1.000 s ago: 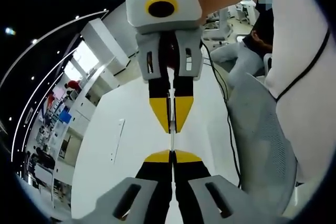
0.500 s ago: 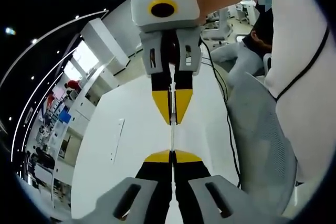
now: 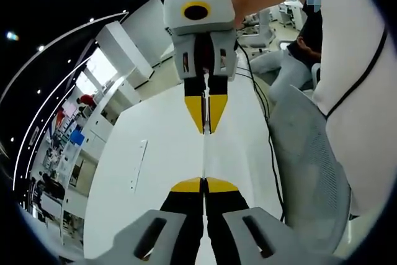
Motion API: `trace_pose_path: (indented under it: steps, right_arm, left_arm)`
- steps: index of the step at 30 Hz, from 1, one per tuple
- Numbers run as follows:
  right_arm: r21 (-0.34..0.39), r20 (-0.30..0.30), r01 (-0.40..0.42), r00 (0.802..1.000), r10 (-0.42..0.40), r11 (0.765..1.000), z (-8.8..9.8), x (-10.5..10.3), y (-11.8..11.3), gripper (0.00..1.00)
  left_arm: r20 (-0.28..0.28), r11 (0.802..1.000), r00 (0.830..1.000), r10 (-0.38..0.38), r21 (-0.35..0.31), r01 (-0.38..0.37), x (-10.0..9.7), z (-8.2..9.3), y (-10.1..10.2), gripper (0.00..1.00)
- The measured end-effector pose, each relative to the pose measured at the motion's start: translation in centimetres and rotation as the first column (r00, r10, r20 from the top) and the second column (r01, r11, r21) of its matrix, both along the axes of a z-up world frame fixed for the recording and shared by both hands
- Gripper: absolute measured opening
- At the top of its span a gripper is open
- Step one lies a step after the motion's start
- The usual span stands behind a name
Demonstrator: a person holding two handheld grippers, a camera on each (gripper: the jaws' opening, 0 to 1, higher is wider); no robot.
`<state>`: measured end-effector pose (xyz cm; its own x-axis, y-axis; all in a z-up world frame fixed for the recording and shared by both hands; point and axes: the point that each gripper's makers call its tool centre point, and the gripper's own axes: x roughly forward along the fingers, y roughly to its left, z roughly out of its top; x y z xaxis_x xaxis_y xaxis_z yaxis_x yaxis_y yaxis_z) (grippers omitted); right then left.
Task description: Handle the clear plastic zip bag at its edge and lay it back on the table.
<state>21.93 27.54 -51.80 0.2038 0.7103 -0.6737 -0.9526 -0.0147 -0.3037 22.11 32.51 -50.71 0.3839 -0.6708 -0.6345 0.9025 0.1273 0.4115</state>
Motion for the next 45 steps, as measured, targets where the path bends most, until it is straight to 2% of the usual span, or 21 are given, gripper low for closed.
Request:
trace_pose_path:
  steps: [45]
  right_arm:
    - [-0.028,-0.017,0.065,0.998,-0.065,0.998,-0.8,0.4,-4.2,0.0]
  left_arm:
    - [-0.003,1.0,1.0,0.023,-0.014,-0.023,0.2,-0.3,1.0,0.0]
